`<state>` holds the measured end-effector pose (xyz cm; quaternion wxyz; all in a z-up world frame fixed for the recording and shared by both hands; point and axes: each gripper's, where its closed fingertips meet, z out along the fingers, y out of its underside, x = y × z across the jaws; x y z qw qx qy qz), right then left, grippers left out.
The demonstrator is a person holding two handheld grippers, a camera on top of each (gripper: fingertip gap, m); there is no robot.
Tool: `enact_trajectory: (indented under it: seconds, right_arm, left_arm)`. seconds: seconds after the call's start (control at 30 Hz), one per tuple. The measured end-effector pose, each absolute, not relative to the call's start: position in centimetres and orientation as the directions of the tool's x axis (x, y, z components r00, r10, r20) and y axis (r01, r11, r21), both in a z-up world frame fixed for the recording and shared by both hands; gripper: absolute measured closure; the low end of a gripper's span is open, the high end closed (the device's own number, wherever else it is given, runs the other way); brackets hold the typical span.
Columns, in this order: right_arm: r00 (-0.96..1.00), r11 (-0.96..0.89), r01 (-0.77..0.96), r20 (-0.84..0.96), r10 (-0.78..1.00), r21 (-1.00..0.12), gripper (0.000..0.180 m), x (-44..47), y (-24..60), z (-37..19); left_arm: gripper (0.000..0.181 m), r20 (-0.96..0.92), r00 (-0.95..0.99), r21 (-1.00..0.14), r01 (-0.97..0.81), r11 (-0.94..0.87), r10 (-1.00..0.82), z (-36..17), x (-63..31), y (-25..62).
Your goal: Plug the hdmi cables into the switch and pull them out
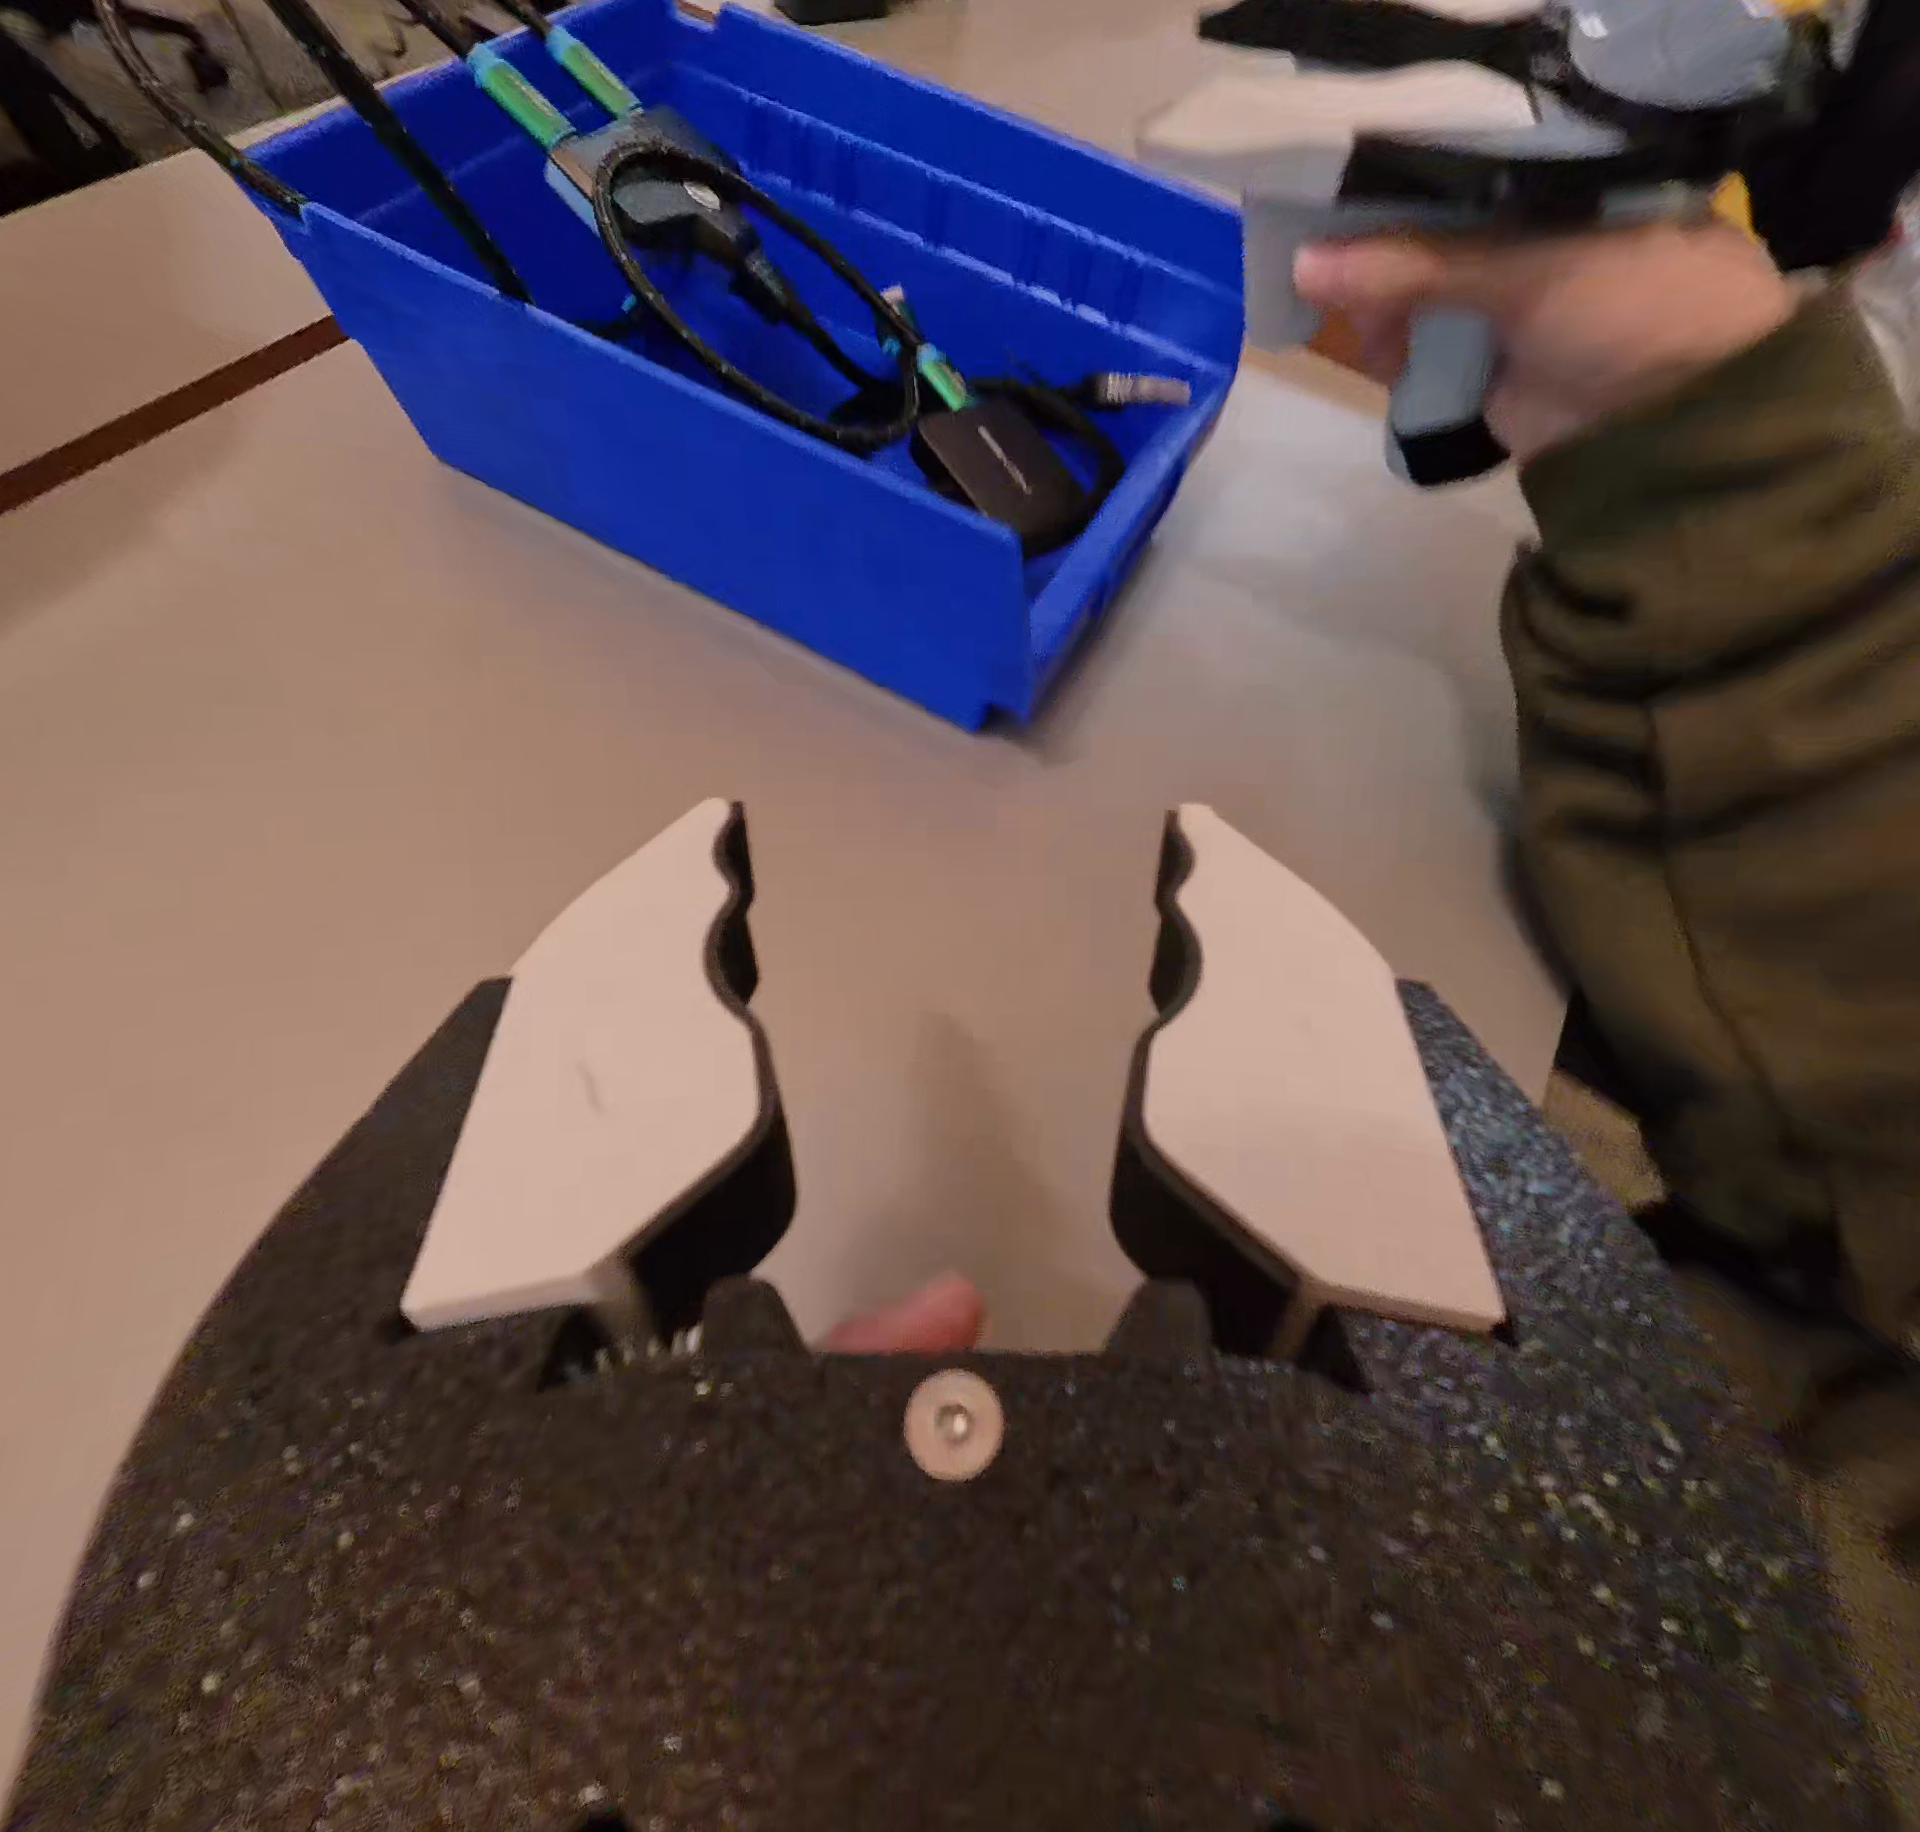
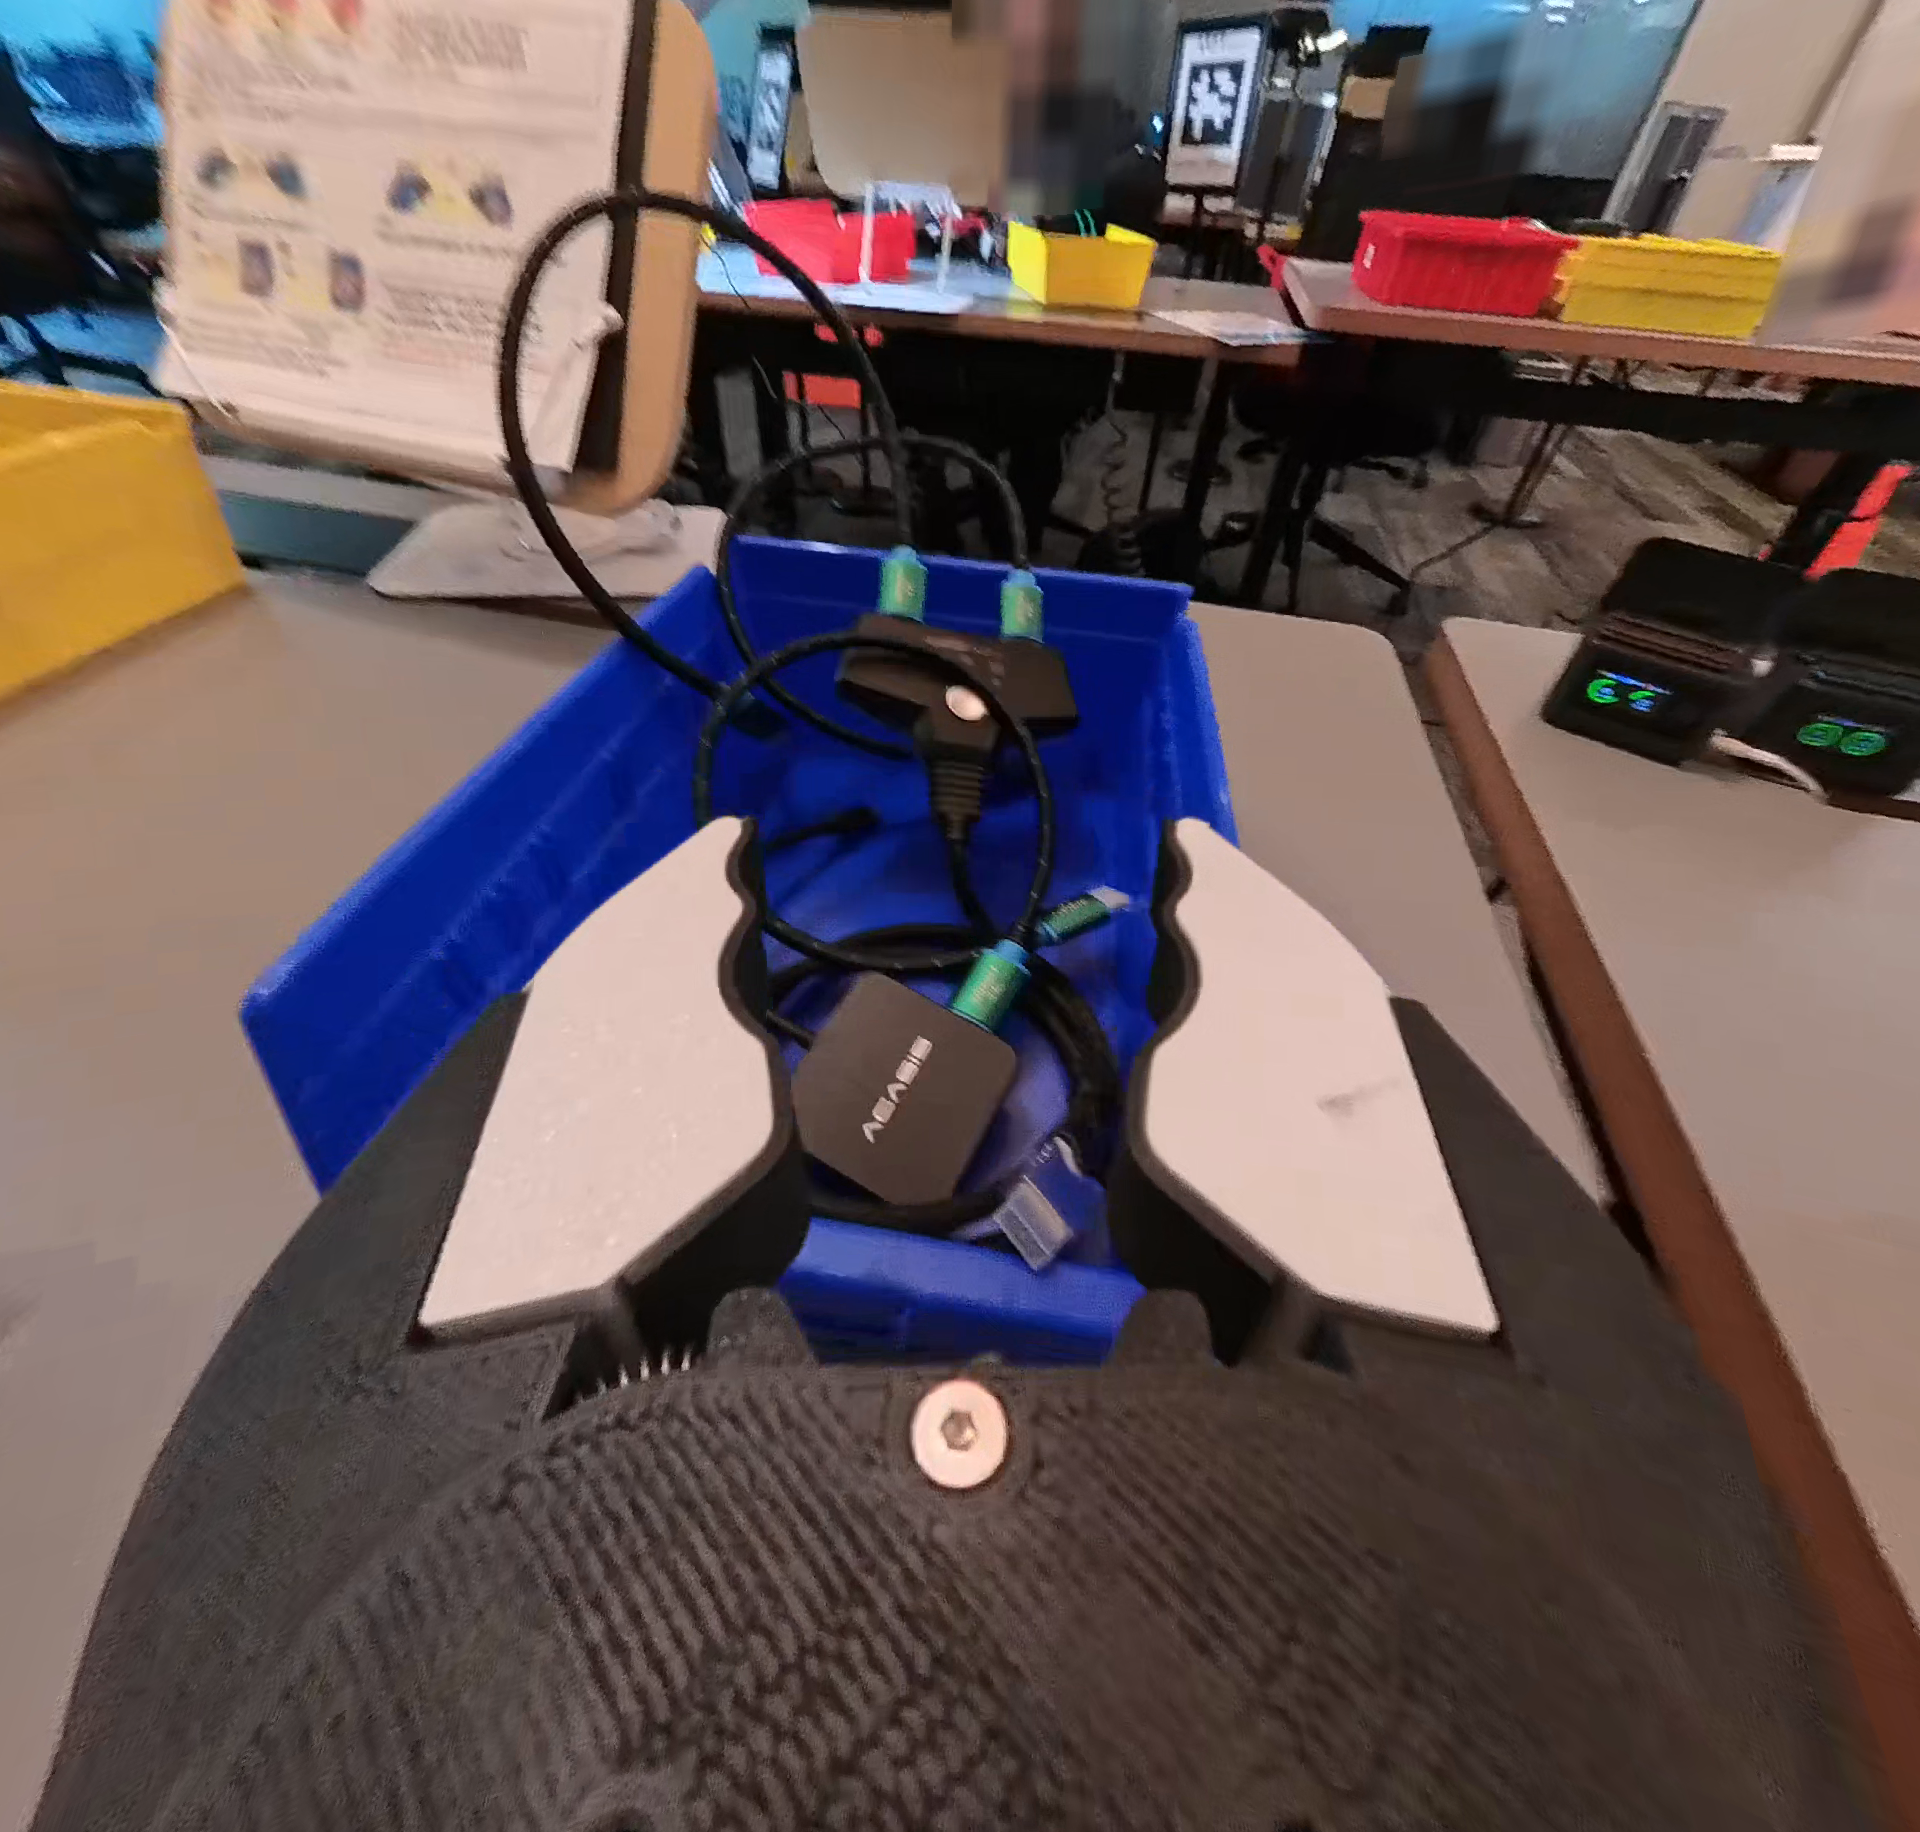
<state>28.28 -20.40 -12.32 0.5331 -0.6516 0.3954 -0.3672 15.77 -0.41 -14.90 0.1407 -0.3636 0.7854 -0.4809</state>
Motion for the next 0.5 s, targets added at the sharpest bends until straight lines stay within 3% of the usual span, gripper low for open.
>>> enact_trajectory:
  seconds: [0.03,0.13,0.23,0.37,0.5]
  right_arm:
    - [0.399,-0.153,-0.132,0.088,-0.913,-0.979,0.107,28.3,-20.7,-12.5]
    - [0.363,-0.222,-0.134,0.161,-0.918,-0.966,0.102,28.4,-21.2,-12.5]
    - [0.320,-0.207,-0.126,0.158,-0.934,-0.970,0.098,28.4,-21.6,-11.8]
    - [0.257,-0.188,-0.124,0.151,-0.955,-0.974,0.089,28.5,-23.0,-11.3]
    - [0.237,-0.172,-0.125,0.139,-0.962,-0.977,0.089,28.4,-24.0,-11.2]
  left_arm:
    - [0.102,0.154,-0.671,-0.854,-0.459,0.244,-0.725,-14.9,16.8,-1.5]
    - [0.082,0.241,-0.577,-0.824,-0.546,0.150,-0.780,-15.1,20.1,-4.5]
    - [0.079,0.340,-0.479,-0.763,-0.643,0.060,-0.809,-15.7,23.0,-7.3]
    - [0.079,0.145,-0.375,-0.792,-0.599,0.119,-0.916,-17.8,27.9,-7.4]
    - [0.085,0.021,-0.331,-0.744,-0.636,0.207,-0.943,-20.9,30.7,-7.0]
